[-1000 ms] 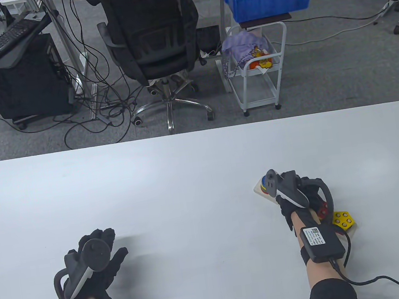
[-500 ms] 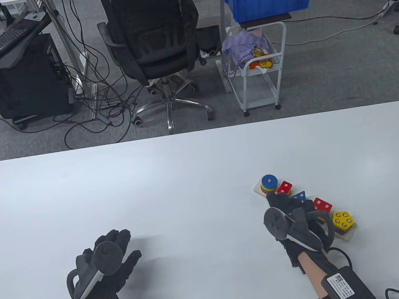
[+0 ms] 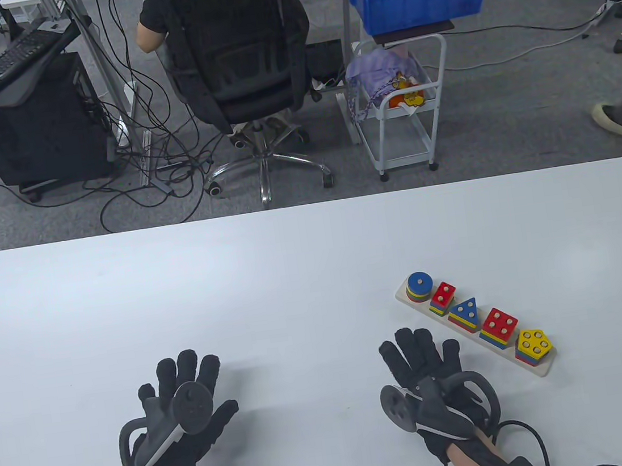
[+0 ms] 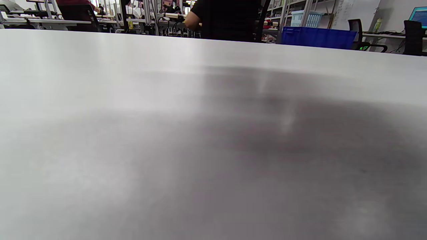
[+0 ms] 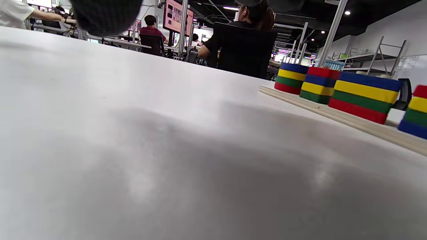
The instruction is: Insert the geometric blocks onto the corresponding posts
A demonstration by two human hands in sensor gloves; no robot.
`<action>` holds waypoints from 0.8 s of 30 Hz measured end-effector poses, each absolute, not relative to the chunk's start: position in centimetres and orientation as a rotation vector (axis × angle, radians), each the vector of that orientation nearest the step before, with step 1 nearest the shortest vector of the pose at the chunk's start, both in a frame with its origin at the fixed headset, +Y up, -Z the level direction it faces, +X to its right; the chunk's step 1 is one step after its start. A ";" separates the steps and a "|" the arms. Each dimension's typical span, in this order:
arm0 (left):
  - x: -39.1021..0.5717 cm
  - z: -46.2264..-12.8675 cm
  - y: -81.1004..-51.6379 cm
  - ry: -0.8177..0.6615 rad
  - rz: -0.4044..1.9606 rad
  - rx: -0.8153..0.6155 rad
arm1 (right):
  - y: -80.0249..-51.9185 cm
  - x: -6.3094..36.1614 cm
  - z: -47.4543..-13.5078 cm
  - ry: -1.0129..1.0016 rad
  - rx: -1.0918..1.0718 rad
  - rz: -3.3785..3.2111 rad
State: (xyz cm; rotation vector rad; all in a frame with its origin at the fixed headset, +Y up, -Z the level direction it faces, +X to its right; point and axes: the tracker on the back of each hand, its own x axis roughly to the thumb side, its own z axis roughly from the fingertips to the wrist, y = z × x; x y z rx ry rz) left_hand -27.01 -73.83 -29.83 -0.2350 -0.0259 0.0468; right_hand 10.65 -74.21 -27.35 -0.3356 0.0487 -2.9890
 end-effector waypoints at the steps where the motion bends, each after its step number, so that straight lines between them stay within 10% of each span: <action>1: -27.1 -29.9 -74.0 -0.023 0.038 -0.240 | -74.1 10.9 -27.4 0.044 -0.328 -3.001; 24: -27.3 -30.0 -74.7 0.000 0.007 -0.264 | -74.7 11.3 -27.3 -0.021 -0.342 -2.971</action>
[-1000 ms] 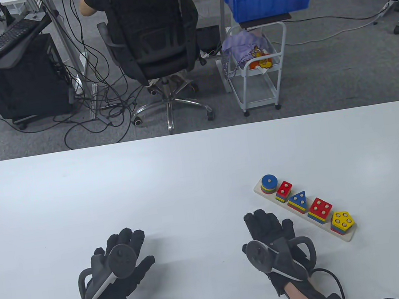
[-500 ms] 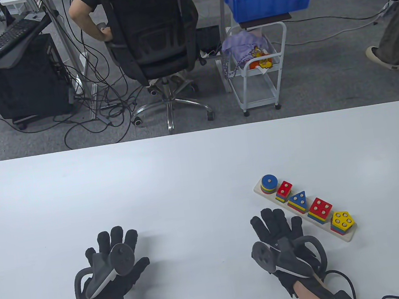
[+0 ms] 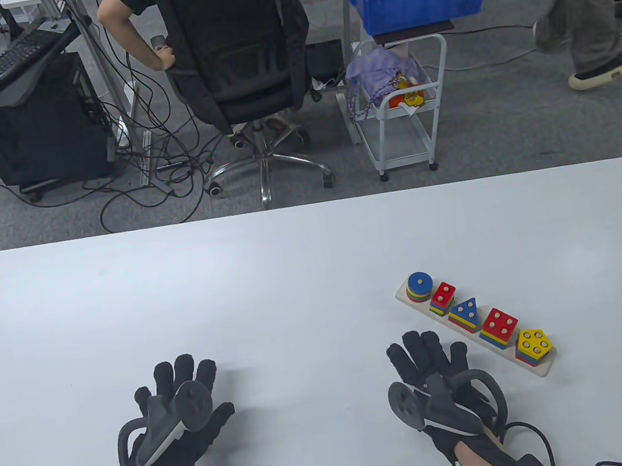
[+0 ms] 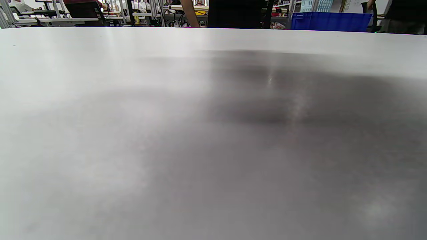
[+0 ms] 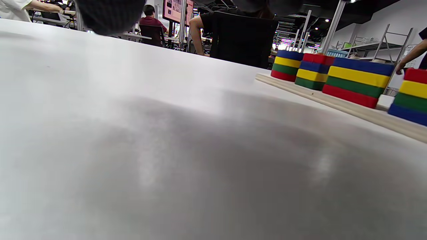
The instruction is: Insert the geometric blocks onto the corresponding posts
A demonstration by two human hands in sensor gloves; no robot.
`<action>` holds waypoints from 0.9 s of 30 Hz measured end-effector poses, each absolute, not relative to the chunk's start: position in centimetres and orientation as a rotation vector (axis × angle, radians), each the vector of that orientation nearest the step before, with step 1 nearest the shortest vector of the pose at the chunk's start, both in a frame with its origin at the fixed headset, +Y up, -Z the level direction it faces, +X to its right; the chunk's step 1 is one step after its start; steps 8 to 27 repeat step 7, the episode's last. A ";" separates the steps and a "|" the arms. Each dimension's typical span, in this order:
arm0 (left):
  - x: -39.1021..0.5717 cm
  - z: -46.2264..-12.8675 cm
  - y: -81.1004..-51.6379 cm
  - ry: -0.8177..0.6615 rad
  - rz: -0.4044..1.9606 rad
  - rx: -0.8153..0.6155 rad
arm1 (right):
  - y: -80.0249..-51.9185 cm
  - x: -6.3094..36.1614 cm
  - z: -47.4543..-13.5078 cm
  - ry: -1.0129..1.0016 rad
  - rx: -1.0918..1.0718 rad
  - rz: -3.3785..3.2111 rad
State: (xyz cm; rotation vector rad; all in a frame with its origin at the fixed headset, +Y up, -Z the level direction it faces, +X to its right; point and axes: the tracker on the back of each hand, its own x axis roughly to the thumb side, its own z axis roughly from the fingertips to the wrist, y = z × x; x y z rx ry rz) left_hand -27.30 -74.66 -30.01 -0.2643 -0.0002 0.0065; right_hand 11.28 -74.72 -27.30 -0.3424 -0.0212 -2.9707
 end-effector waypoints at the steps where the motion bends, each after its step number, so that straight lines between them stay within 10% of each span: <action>1: -27.2 -30.0 -74.7 -0.001 0.004 -0.266 | -74.7 11.3 -27.2 -0.021 -0.341 -2.968; 27: -27.1 -29.9 -74.8 -0.004 -0.005 -0.268 | -74.7 11.1 -27.0 -0.025 -0.344 -2.959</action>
